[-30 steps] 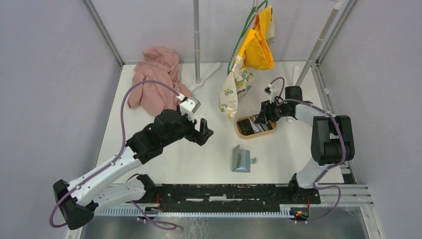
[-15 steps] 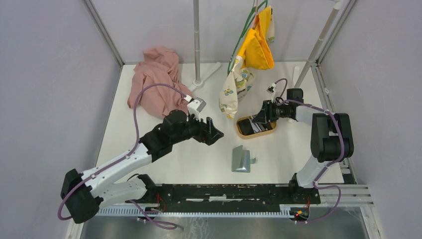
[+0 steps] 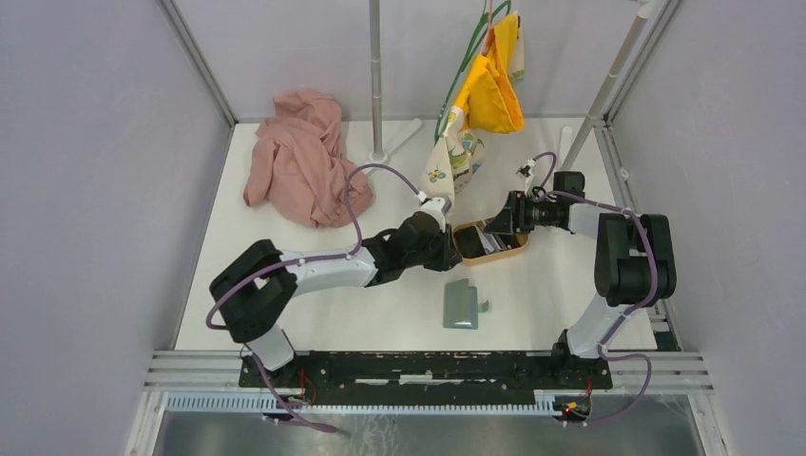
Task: Put the credit cards into the card holder
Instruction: Pick up the credit card from the storage box.
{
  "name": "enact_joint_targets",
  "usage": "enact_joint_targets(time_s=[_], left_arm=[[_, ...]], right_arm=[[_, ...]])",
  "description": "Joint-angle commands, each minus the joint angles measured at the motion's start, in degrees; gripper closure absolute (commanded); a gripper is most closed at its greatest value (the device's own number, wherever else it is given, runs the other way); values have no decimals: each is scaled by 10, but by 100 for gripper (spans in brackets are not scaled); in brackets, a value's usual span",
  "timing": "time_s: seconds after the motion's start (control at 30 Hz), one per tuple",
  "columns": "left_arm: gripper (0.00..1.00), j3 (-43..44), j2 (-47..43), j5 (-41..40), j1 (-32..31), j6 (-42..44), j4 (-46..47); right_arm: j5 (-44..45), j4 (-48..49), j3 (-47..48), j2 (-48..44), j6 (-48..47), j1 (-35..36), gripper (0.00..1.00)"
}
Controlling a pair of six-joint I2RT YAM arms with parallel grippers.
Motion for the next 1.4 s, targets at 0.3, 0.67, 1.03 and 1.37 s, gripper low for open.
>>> enact_joint_targets(time_s=[0.3, 0.67, 1.03, 1.37], left_arm=[[78, 143, 164, -108, -33, -23, 81], [76, 162, 212, -123, -41, -47, 150], [73, 198, 253, -133, -43, -64, 161], [71, 219, 271, -140, -42, -55, 158]], right_arm=[[2, -2, -13, 21, 6, 1, 57], [-1, 0, -16, 23, 9, 1, 56], [-3, 0, -17, 23, 9, 1, 54], [0, -15, -12, 20, -3, 1, 41]])
